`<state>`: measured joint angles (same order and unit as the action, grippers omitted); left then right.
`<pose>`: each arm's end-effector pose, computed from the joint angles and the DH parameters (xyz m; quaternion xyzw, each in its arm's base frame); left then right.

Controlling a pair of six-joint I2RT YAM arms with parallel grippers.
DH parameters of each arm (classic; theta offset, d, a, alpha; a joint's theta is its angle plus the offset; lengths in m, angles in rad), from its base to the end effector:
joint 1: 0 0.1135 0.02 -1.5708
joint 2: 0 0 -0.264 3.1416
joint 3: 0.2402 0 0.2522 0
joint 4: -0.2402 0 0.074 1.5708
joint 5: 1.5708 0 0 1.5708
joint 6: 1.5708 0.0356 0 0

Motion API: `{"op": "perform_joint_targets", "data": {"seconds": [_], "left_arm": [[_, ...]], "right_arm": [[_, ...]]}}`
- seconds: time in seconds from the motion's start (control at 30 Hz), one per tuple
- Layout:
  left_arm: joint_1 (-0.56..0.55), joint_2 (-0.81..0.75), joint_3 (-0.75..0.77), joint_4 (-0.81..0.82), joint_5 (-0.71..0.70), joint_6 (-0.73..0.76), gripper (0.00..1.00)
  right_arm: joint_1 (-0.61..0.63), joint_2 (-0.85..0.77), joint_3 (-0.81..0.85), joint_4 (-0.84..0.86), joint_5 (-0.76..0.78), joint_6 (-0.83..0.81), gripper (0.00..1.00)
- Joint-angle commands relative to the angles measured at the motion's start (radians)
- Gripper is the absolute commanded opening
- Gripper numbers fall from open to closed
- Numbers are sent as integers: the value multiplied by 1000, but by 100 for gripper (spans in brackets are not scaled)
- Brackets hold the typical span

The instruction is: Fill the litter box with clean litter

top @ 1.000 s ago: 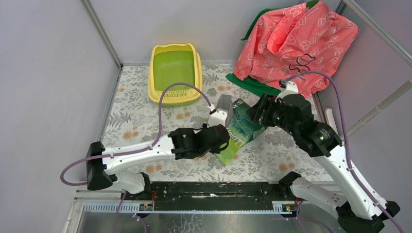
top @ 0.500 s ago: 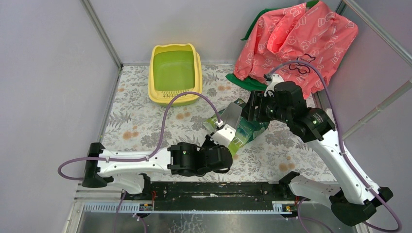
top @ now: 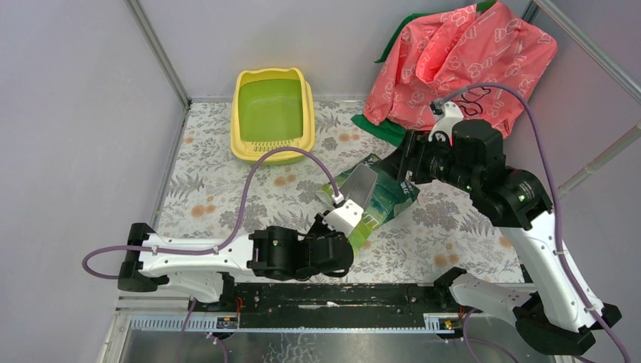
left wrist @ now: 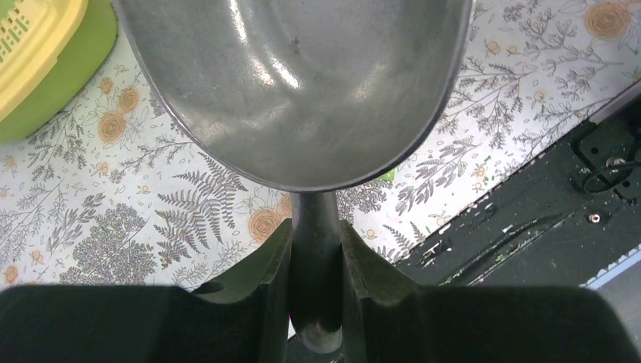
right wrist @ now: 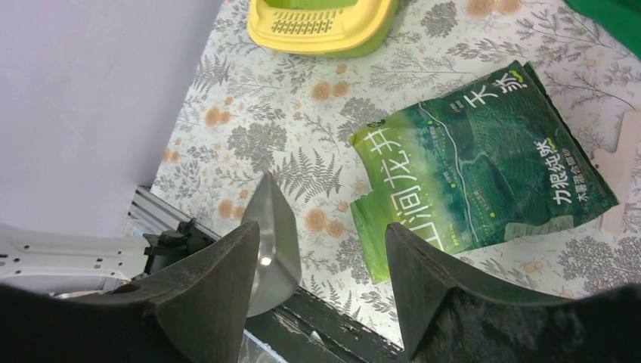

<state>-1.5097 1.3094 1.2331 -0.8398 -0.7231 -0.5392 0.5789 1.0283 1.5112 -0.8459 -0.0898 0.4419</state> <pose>0.0395 -0.2600 0.3298 0.3125 0.8365 -0.0829 0.4424 0.1448 0.0985 0.4676 -0.0817 0.8186 0.3094 0.4769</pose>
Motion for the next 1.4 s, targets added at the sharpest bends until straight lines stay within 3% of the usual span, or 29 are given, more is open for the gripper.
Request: {"op": "perform_joint_targets", "data": {"seconds": [0.0,0.47,0.9,1.2,1.27,1.33,1.37], "left_arm": [[-42,-12,-4,2,-47,19,0],[-176,-12,-2,-59,-163,34,0],[-202,16,42,-49,-197,110,0],[-204,22,92,21,-208,194,0],[-203,5,83,61,-200,211,0],[-197,-19,66,100,-186,213,0],[-187,-37,55,116,-174,207,0]], "right_arm": [[-6,6,52,-20,-64,-10,69],[-7,43,-29,-106,-336,-64,59],[-5,-23,-201,-117,-463,-71,41],[-5,-37,-337,-34,-598,-67,31],[-4,-46,-372,-6,-623,-58,21],[-4,-65,-409,28,-628,-39,1],[-5,-75,-423,47,-620,-28,0]]}}
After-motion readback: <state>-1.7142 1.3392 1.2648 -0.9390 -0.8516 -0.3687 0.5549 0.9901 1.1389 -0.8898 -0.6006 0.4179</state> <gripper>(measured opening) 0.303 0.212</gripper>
